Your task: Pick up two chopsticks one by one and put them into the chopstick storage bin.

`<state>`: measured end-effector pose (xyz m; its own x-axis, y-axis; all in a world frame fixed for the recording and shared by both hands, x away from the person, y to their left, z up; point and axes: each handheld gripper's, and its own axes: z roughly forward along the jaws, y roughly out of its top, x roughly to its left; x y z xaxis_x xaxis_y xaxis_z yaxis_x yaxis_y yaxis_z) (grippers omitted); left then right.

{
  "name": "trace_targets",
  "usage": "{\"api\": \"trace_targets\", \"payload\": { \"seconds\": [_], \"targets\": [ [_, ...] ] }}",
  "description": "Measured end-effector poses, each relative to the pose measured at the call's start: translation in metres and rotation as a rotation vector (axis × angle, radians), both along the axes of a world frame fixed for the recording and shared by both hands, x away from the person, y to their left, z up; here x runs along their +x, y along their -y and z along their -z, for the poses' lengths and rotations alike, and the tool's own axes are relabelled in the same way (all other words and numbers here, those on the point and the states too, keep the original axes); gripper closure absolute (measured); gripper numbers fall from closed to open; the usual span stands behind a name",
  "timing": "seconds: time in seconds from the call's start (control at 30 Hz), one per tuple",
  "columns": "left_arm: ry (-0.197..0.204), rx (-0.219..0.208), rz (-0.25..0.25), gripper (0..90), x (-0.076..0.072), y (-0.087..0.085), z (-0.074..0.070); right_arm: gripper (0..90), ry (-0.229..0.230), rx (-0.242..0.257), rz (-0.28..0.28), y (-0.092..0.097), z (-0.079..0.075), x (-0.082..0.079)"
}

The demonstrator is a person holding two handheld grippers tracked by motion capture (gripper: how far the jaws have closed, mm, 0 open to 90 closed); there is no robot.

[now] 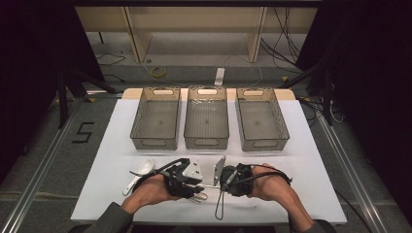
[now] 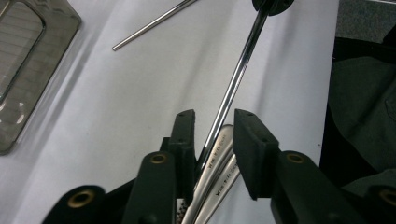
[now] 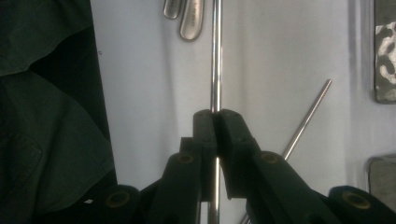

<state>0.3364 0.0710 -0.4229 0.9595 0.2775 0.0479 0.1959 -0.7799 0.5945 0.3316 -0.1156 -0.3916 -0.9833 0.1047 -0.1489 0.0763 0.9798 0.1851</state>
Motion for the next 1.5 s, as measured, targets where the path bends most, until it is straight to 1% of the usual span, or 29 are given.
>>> {"api": "trace_targets", "payload": {
  "seconds": [0.03, 0.07, 0.1, 0.13, 0.17, 0.2, 0.23, 0.27, 0.33, 0.4, 0.43, 0.47, 0.5, 0.53, 0.57, 0.6, 0.67, 0.73, 0.8, 0.87, 0.93, 1.03, 1.07, 1.13, 1.17, 1.23, 1.27, 1.37, 1.5],
  "targets": [
    [0.0, 0.007, 0.011, 74.4, 0.0, 0.0, 0.0, 86.1, 0.004, 0.001, -0.012, 0.0, 0.0, 0.0],
    [-0.002, 0.01, 0.021, 75.3, -0.001, -0.001, 0.0, 86.1, 0.001, 0.002, -0.003, 0.0, 0.0, -0.001],
    [-0.005, 0.013, 0.033, 76.3, -0.001, -0.001, 0.0, 86.1, -0.003, -0.002, -0.015, 0.0, 0.0, -0.001],
    [-0.008, 0.013, 0.044, 77.3, -0.002, -0.001, 0.0, 86.1, 0.005, -0.001, -0.037, 0.0, 0.0, -0.001],
    [-0.01, 0.014, 0.053, 78.2, -0.003, 0.0, 0.0, 86.1, 0.001, 0.002, -0.03, 0.0, 0.001, -0.003],
    [-0.015, 0.019, 0.067, 79.1, -0.003, 0.0, 0.0, 86.1, 0.008, 0.004, -0.047, 0.001, 0.0, -0.003],
    [-0.017, 0.02, 0.077, 80.0, -0.004, 0.0, -0.001, 86.0, 0.002, 0.012, -0.054, 0.002, 0.001, -0.004],
    [-0.017, 0.023, 0.087, 80.8, -0.005, 0.0, -0.001, 85.9, 0.002, -0.002, -0.065, 0.002, -0.001, -0.004],
    [-0.026, 0.027, 0.111, 83.8, -0.006, -0.001, -0.002, 84.2, 0.01, 0.015, -0.078, 0.004, -0.001, -0.003],
    [-0.036, 0.024, 0.13, 85.3, -0.007, 0.0, -0.002, 82.6, 0.006, 0.023, -0.065, 0.004, -0.002, -0.002],
    [-0.031, 0.022, 0.128, 85.8, -0.008, 0.0, -0.002, 81.9, -0.001, 0.025, -0.047, 0.005, -0.003, 0.0],
    [-0.041, 0.011, 0.127, 86.0, -0.007, -0.001, -0.001, 81.3, -0.003, 0.04, -0.055, 0.007, -0.003, 0.002],
    [-0.045, 0.011, 0.125, 86.2, -0.006, -0.002, -0.001, 79.8, -0.011, 0.048, -0.034, 0.009, -0.004, 0.003],
    [-0.038, 0.017, 0.114, 86.3, -0.005, -0.003, 0.0, 71.5, 0.013, 0.082, 0.017, 0.015, -0.007, 0.008],
    [-0.039, 0.015, 0.099, 86.3, -0.004, -0.005, 0.001, 71.5, 0.013, 0.082, 0.017, 0.015, -0.007, 0.008],
    [-0.036, 0.012, 0.09, 86.3, -0.003, -0.007, 0.001, 68.7, 0.012, 0.111, 0.042, 0.018, -0.009, 0.011],
    [-0.027, 0.011, 0.064, 86.4, 0.0, -0.011, 0.0, 56.7, 0.028, 0.186, 0.101, 0.026, -0.014, 0.014],
    [-0.017, 0.002, 0.025, 86.4, 0.004, -0.016, -0.003, 52.4, 0.021, 0.242, 0.199, 0.034, -0.02, 0.018],
    [-0.004, -0.01, -0.015, 86.4, 0.007, -0.02, -0.005, 49.1, 0.015, 0.296, 0.272, 0.043, -0.022, 0.023],
    [-0.002, -0.019, -0.053, 86.4, 0.009, -0.025, -0.007, 44.6, 0.017, 0.328, 0.308, 0.052, -0.021, 0.026],
    [-0.007, -0.03, -0.095, 86.4, 0.013, -0.03, -0.01, 41.5, 0.02, 0.331, 0.353, 0.059, -0.018, 0.027],
    [0.001, -0.041, -0.159, 86.4, 0.018, -0.037, -0.015, 37.9, -0.005, 0.323, 0.422, 0.073, -0.005, 0.026],
    [0.001, -0.049, -0.181, 86.4, 0.019, -0.04, -0.016, 37.9, -0.005, 0.323, 0.422, 0.073, -0.005, 0.026],
    [0.009, -0.059, -0.22, 86.4, 0.022, -0.046, -0.02, 35.6, -0.019, 0.312, 0.456, 0.08, 0.002, 0.027],
    [0.002, -0.068, -0.239, 86.4, 0.024, -0.048, -0.022, 35.0, -0.021, 0.307, 0.469, 0.083, 0.006, 0.028],
    [0.006, -0.085, -0.274, 86.4, 0.027, -0.054, -0.026, 34.4, -0.036, 0.299, 0.494, 0.089, 0.014, 0.029],
    [-0.006, -0.09, -0.287, 86.4, 0.028, -0.057, -0.027, 33.8, -0.032, 0.292, 0.497, 0.091, 0.017, 0.03],
    [-0.003, -0.099, -0.321, 86.4, 0.031, -0.063, -0.031, 32.9, -0.036, 0.266, 0.525, 0.098, 0.026, 0.031],
    [0.001, -0.117, -0.371, 86.4, 0.039, -0.074, -0.036, 33.4, -0.049, 0.26, 0.542, 0.104, 0.033, 0.032]
  ]
}}
